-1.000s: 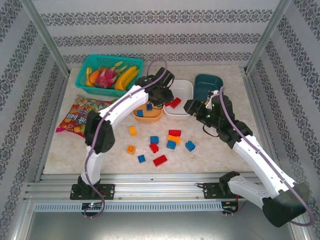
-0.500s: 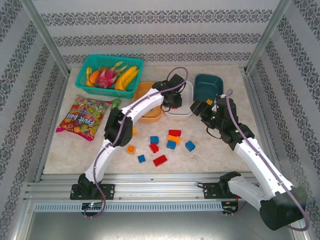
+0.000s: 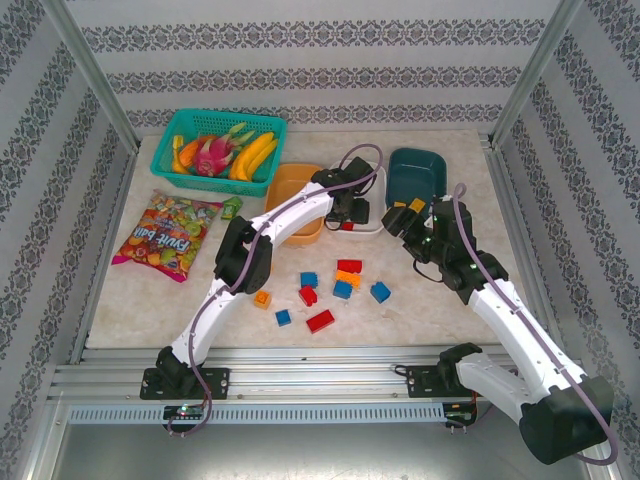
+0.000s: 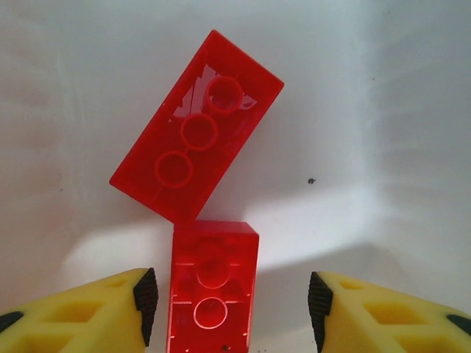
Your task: Sort the legos into containers by color
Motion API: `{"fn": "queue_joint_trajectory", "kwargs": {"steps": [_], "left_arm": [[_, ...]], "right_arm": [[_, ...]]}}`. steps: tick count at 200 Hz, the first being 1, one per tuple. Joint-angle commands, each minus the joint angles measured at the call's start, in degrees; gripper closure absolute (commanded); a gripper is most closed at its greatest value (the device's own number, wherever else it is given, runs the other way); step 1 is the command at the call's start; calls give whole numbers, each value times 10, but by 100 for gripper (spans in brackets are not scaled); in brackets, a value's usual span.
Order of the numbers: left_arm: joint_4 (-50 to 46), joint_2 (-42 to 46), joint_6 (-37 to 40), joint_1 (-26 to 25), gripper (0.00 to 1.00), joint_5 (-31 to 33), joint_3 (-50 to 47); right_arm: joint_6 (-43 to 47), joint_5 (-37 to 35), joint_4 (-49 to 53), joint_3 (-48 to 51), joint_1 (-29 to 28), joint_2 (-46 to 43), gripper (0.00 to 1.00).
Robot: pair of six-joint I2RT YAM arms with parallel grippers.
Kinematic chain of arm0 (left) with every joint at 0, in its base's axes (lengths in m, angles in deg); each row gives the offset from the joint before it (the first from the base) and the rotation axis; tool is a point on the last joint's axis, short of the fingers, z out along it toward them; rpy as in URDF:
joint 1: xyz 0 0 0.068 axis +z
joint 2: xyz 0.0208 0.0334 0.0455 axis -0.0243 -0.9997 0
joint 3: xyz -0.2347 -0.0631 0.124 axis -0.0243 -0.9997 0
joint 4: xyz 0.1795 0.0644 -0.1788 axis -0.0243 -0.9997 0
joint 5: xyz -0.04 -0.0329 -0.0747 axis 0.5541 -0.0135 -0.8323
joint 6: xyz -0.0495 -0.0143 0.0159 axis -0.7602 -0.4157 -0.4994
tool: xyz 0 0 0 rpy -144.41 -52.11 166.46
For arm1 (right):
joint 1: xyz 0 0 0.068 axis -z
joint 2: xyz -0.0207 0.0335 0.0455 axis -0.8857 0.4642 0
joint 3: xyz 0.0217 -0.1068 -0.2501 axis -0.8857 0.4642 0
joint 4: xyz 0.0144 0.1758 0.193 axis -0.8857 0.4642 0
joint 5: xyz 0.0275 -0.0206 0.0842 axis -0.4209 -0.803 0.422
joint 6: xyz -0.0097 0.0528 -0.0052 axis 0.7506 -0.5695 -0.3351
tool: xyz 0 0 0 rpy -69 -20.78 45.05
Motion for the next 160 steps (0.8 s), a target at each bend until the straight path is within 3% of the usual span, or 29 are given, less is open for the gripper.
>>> {"fn": "queue_joint_trajectory", "kwargs": {"steps": [1, 31, 61, 119, 147, 160], "left_arm": [[-27, 45, 7, -6, 35, 19, 21], [-36, 106, -12, -5, 33, 43, 31], [-68, 224, -67, 10, 30, 88, -26], [-40, 603, -131, 79, 23, 113, -465], [-28, 812, -107, 84, 17, 100, -651], [-42, 905, -112, 84, 10, 103, -717]], "right_arm": [[22, 2, 19, -24, 4, -1, 25], [79, 1, 55, -63, -8, 6, 27], [152, -30, 99, -111, -88, 38, 27], [198, -115, 89, -199, -334, 221, 26], [205, -126, 126, -300, -400, 364, 24], [203, -118, 128, -335, -411, 422, 23]]}}
